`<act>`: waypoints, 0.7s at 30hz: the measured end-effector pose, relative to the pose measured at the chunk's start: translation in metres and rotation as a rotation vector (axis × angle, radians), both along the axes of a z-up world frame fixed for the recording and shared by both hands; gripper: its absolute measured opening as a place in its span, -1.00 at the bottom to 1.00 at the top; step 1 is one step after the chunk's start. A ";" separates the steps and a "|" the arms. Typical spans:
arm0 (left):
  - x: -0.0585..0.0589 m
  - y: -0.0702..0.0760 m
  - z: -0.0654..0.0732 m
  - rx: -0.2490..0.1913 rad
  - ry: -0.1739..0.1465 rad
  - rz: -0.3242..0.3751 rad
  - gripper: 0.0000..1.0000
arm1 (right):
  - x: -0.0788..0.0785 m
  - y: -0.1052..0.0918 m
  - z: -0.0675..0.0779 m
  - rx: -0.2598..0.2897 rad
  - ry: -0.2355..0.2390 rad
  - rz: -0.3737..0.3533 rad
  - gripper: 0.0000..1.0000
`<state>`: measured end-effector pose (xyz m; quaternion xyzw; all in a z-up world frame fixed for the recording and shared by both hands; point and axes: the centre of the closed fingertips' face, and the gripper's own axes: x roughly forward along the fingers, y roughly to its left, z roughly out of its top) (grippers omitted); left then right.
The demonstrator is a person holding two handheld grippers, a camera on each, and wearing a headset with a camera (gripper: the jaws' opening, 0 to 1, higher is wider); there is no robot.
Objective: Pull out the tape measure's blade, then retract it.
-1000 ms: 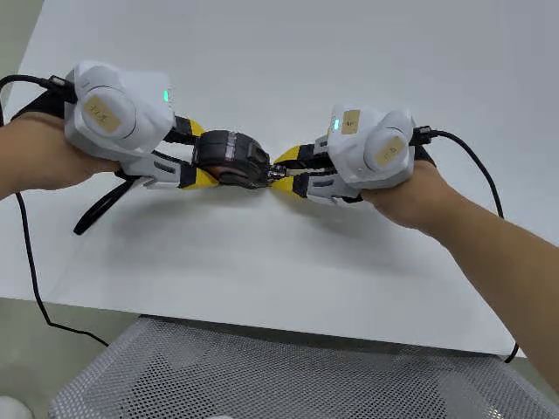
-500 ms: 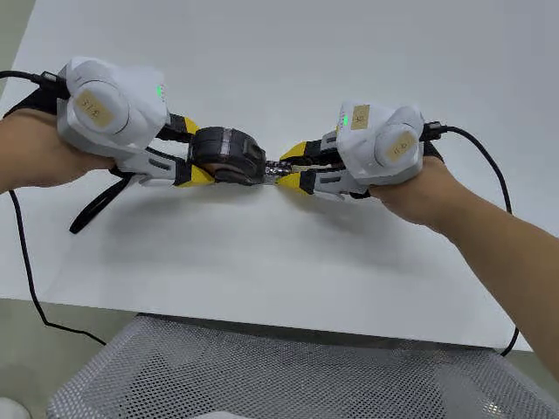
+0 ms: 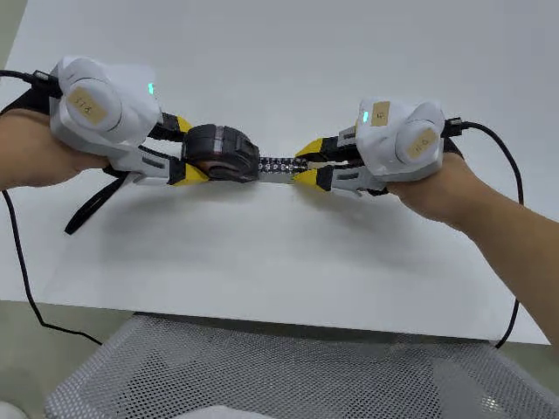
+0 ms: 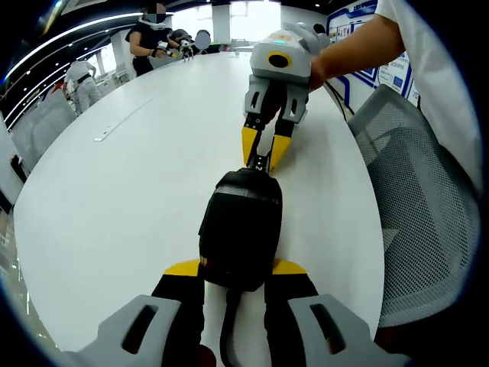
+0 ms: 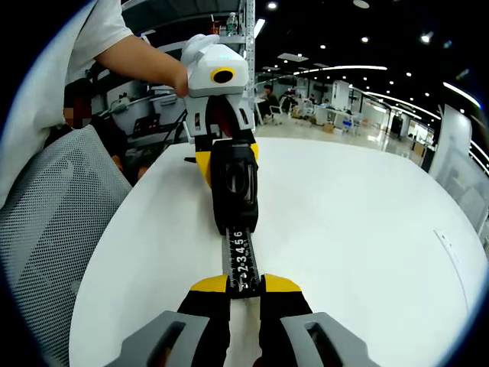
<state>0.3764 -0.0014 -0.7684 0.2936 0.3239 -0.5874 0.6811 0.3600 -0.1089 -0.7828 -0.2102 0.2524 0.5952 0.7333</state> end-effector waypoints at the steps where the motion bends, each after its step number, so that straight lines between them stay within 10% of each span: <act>1: 0.000 0.000 0.000 0.001 0.000 -0.001 -0.51 | 0.000 -0.002 0.000 -0.002 0.000 -0.002 -0.80; 21: 0.001 0.000 0.000 0.011 0.006 0.001 -0.51 | -0.002 -0.037 0.001 -0.044 -0.020 -0.024 -0.81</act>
